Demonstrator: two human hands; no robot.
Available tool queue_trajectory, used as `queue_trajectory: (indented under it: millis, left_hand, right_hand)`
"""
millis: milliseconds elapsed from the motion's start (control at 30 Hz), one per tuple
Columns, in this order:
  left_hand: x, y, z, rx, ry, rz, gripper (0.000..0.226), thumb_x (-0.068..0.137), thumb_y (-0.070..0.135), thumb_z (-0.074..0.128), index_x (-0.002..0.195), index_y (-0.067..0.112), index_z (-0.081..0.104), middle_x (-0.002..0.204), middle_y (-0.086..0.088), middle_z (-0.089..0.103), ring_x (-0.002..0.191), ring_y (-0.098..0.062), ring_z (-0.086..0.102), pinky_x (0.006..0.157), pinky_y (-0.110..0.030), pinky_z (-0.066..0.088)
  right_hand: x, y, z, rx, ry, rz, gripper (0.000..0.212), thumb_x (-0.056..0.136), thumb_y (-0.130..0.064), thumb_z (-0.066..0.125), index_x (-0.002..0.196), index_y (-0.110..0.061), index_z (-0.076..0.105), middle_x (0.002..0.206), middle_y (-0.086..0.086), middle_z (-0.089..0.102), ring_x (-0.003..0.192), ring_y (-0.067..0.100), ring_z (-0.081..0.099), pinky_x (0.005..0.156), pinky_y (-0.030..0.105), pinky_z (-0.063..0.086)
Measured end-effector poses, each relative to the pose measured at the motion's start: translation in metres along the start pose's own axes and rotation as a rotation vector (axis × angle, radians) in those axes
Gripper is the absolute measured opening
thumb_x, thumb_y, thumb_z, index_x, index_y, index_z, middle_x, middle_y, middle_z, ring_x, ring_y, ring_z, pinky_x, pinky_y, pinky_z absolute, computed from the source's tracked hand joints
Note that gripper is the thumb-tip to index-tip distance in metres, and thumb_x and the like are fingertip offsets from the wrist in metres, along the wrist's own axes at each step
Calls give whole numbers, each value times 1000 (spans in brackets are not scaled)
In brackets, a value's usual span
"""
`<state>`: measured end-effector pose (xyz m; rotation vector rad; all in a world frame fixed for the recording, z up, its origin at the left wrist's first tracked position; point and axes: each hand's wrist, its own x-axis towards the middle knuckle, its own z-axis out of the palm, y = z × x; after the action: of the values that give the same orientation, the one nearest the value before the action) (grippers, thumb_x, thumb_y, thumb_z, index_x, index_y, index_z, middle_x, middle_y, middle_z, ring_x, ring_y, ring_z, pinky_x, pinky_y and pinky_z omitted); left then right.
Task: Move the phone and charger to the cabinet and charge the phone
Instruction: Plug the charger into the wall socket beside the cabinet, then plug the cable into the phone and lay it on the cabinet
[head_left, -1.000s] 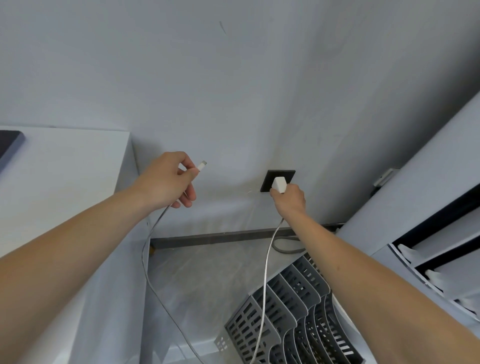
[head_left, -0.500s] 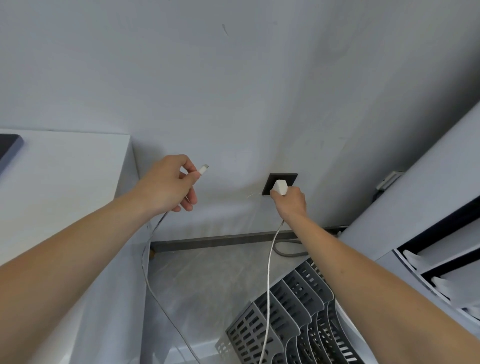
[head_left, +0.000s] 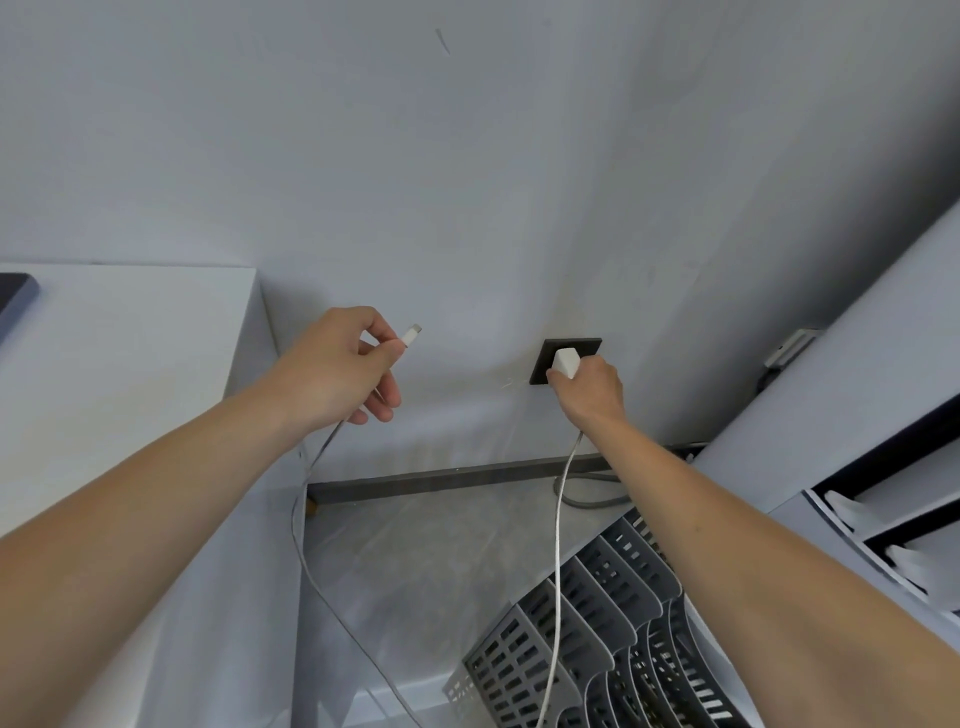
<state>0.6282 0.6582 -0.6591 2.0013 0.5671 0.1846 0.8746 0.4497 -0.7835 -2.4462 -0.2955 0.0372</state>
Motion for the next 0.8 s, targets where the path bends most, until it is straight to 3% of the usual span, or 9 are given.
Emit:
queue_trajectory:
  millis: [433, 600, 800]
  left_hand:
    - [2, -4, -1, 32, 25, 10, 15, 107, 26, 51, 103, 16, 61, 67, -6, 77, 58, -20, 75, 46, -23, 55]
    - [4, -9, -3, 101, 50, 47, 16, 107, 26, 50, 99, 15, 59, 63, -3, 76, 60, -22, 76, 51, -30, 53]
    - [2, -11, -4, 108, 83, 86, 17, 106, 28, 50, 97, 16, 58, 63, 0, 77, 59, -19, 76, 57, -36, 58]
  right_hand:
    - [0, -7, -2, 72, -11, 45, 46, 93, -39, 72, 116, 0, 64, 101, 10, 62, 90, 29, 61, 72, 33, 47]
    - [-10, -14, -12, 22, -75, 89, 55, 92, -50, 68, 116, -2, 62, 107, 19, 70, 92, 37, 73, 82, 51, 63]
    - [-38, -30, -29, -220, 27, -54, 57, 94, -47, 67, 125, 0, 58, 127, 19, 61, 120, 39, 57, 93, 49, 55]
